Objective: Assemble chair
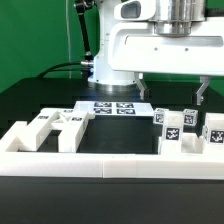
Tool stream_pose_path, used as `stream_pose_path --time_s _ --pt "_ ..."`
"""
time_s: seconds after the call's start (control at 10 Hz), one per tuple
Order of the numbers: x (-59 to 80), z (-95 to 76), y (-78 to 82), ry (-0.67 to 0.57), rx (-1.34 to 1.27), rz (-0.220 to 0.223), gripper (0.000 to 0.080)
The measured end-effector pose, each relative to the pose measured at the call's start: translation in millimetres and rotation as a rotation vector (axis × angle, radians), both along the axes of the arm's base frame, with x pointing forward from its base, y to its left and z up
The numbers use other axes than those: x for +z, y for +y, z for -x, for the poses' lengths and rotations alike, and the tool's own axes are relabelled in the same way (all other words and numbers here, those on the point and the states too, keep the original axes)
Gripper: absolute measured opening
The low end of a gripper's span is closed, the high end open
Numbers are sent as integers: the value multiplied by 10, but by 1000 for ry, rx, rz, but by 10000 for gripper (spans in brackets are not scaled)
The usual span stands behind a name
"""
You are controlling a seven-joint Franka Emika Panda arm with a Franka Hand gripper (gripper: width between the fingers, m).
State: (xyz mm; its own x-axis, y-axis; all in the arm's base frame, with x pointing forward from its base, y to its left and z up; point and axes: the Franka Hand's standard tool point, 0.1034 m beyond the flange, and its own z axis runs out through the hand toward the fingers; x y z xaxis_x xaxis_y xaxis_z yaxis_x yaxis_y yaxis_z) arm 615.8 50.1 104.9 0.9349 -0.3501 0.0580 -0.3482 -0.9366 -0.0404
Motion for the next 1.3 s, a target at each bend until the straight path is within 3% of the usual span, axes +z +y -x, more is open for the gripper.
stream_pose_path --time_s 0.4,0.8,1.3 --pt "-22 58 57 -29 317 24 649" --pt "-41 58 31 -32 353 33 649" --pt "-423 280 41 -48 325 65 649"
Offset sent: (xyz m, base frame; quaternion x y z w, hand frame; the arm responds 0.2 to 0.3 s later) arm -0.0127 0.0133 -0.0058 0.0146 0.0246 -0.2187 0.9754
